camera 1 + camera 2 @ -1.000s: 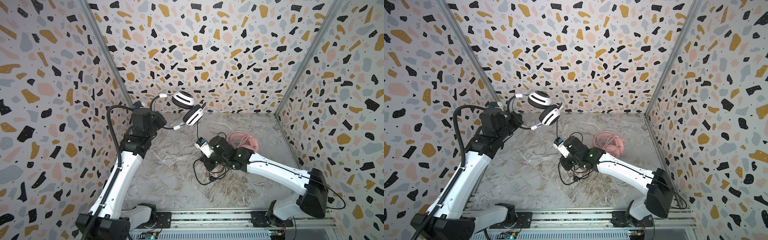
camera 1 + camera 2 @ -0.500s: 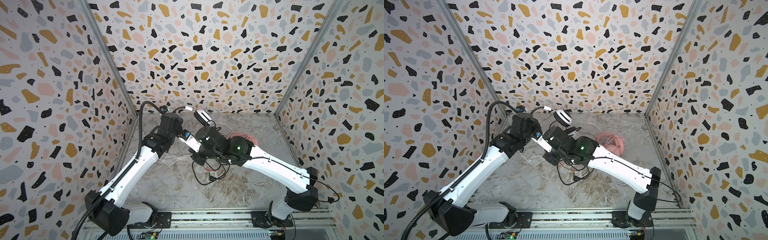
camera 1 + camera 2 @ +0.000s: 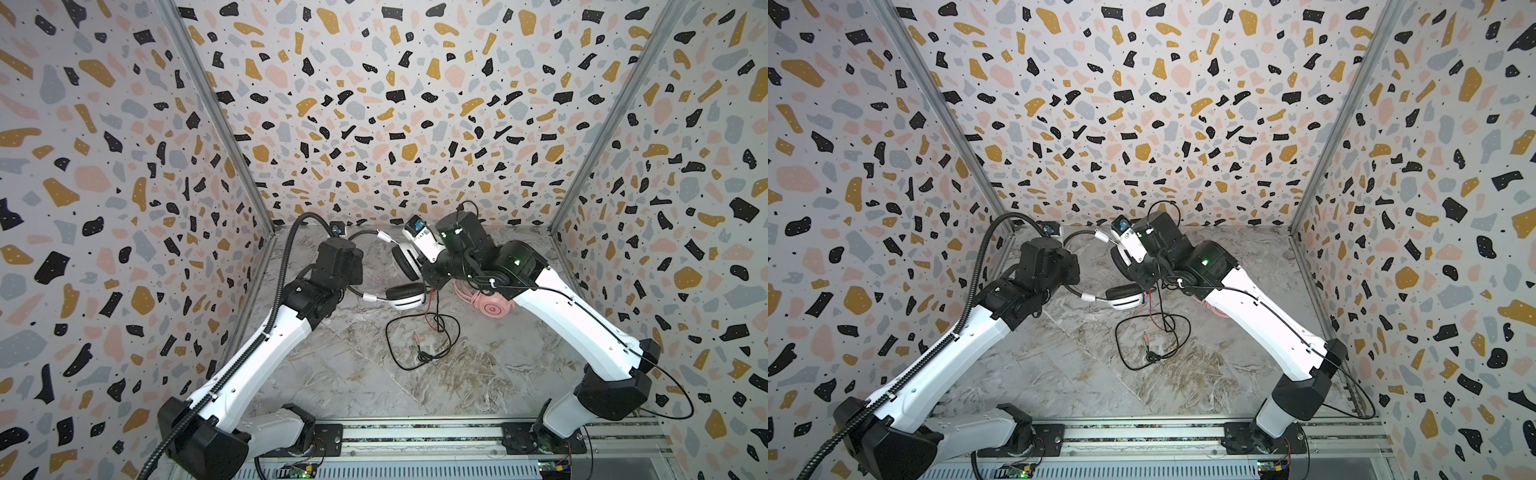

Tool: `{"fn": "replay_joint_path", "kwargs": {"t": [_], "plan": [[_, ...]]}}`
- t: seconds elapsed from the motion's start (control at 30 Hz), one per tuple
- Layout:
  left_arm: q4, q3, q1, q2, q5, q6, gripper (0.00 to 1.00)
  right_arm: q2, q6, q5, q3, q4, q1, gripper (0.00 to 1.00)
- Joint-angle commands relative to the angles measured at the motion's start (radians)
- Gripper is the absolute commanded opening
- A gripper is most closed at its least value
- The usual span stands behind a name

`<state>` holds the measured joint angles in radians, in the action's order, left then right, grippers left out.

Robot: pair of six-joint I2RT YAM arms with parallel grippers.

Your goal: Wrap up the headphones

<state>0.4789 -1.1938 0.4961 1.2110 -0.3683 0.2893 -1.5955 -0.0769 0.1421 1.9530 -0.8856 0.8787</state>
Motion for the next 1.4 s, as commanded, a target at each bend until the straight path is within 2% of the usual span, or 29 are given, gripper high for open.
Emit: {"fn": "replay_joint_path", "kwargs": {"t": [0.0, 0.07, 0.23, 0.4, 0.57, 0.63, 0.8, 0.9, 1.0, 1.17, 1.37], "plan": [[-0.028, 0.008, 0.01, 0.0, 0.098, -0.041, 0.0, 0.038, -0.027, -0.02, 0.054, 0.029, -0.018, 0.02], [-0.032, 0.001, 0.013, 0.011, 0.139, -0.044, 0.0, 0.025, -0.03, -0.047, 0.073, 0.019, -0.016, 0.02], [-0.064, -0.013, -0.007, 0.002, 0.115, 0.028, 0.0, 0.03, -0.028, -0.024, 0.071, -0.014, 0.006, 0.02], [-0.124, -0.027, -0.165, -0.009, 0.319, 0.165, 0.0, 0.152, 0.008, 0.017, -0.155, 0.057, 0.005, 0.02], [-0.154, -0.08, -0.225, 0.017, 0.414, 0.268, 0.0, 0.246, 0.065, -0.009, -0.348, 0.092, 0.01, 0.02], [-0.186, -0.081, -0.235, 0.021, 0.428, 0.329, 0.0, 0.269, 0.086, -0.008, -0.41, 0.109, 0.02, 0.02], [-0.261, -0.063, -0.239, 0.021, 0.378, 0.473, 0.0, 0.3, 0.126, -0.032, -0.503, 0.162, 0.067, 0.02], [-0.296, -0.055, -0.235, 0.019, 0.333, 0.558, 0.0, 0.26, 0.127, -0.028, -0.471, 0.158, 0.115, 0.02], [-0.303, -0.072, -0.203, 0.032, 0.286, 0.575, 0.0, 0.189, 0.11, -0.003, -0.388, 0.133, 0.171, 0.02], [-0.26, -0.107, -0.119, 0.082, 0.209, 0.515, 0.0, 0.095, 0.061, 0.031, -0.206, 0.08, 0.228, 0.02], [-0.205, -0.118, -0.019, 0.133, 0.195, 0.393, 0.0, 0.013, -0.002, 0.095, 0.014, 0.003, 0.224, 0.02]]}}
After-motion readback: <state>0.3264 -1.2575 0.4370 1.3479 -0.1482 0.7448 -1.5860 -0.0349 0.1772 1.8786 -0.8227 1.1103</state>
